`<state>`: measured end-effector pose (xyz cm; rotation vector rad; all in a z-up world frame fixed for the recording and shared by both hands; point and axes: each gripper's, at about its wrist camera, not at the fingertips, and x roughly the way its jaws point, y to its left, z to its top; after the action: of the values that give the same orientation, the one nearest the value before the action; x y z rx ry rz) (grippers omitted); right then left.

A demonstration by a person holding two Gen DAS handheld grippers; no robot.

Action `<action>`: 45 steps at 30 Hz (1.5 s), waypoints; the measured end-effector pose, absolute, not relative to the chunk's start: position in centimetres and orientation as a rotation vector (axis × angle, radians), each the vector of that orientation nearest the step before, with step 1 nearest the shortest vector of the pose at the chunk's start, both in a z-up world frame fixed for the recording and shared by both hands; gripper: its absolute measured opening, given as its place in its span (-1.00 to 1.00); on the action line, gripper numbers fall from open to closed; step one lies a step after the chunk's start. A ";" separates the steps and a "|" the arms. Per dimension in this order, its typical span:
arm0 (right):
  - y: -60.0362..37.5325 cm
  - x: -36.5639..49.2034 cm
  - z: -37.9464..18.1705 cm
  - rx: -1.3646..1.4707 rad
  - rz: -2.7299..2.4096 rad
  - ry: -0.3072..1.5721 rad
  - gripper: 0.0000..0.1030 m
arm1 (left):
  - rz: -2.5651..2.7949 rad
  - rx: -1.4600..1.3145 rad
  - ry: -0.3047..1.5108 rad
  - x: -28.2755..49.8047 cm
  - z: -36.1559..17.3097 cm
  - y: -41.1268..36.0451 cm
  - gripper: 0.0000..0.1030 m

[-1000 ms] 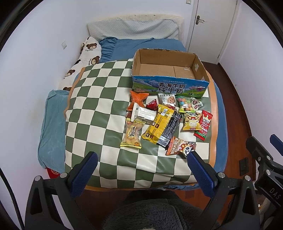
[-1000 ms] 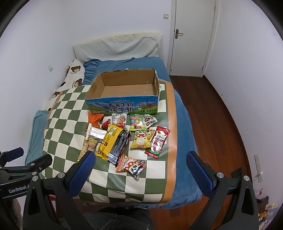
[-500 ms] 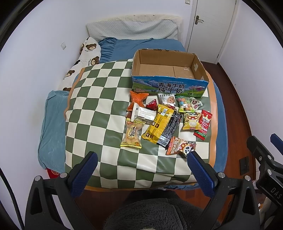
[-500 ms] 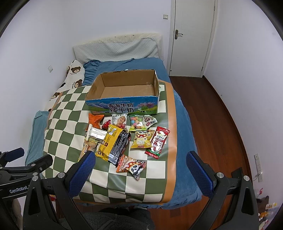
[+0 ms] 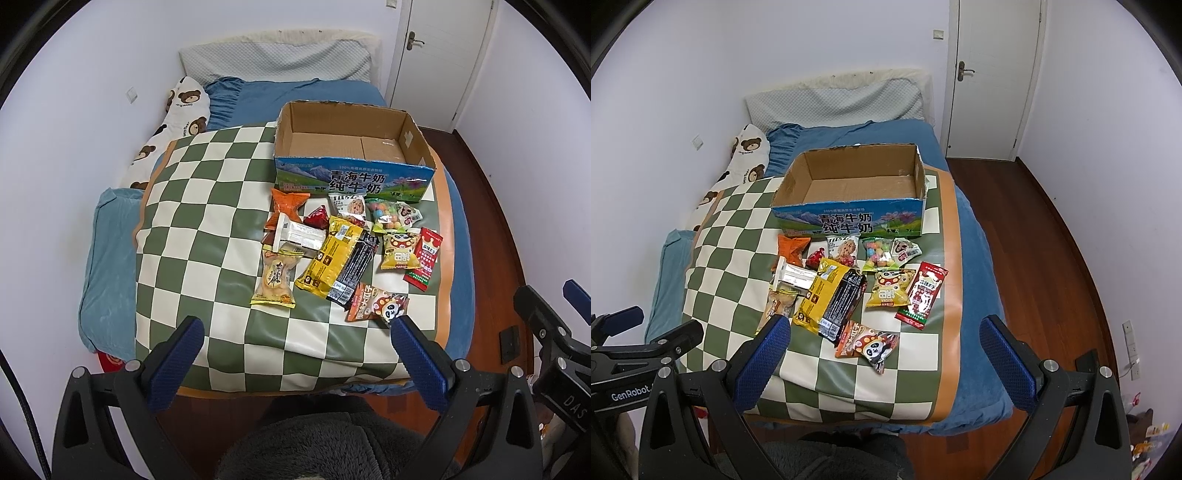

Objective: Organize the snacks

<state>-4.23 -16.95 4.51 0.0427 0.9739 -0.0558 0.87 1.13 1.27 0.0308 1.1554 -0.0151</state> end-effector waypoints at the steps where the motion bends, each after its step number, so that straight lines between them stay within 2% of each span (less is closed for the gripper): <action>1: -16.9 -4.2 4.5 0.043 -0.055 0.974 1.00 | -0.015 0.030 1.156 0.9 1.2 1.1 1.00; 12: -16.9 -4.3 4.4 0.057 -0.057 0.981 1.00 | -0.020 0.034 1.158 0.9 0.9 0.5 1.00; 18: -18.1 -2.5 2.4 0.105 -0.063 1.005 1.00 | -0.004 0.097 1.125 4.5 -1.2 0.1 1.00; 23: -20.4 1.4 -2.1 0.175 -0.089 1.059 1.00 | -0.009 0.217 1.178 9.7 -6.7 -0.9 1.00; 33: -24.8 9.2 -13.8 0.281 -0.112 1.215 0.93 | -0.167 0.357 1.406 16.9 -20.8 -6.8 1.00; 40: -26.3 12.4 -18.1 0.322 -0.106 1.254 0.88 | -0.226 0.395 1.471 19.2 -26.7 -9.8 1.00; 41: -26.3 12.8 -18.4 0.325 -0.101 1.260 0.88 | -0.237 0.402 1.463 19.3 -27.2 -10.2 0.98; 45: -25.6 14.7 -19.7 0.312 -0.073 1.276 0.85 | -0.245 0.367 1.436 19.7 -27.8 -10.7 0.63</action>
<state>14.71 -25.62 -19.73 0.3118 1.2756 -0.0727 19.69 -10.68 -27.80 0.3672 1.4360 -0.2448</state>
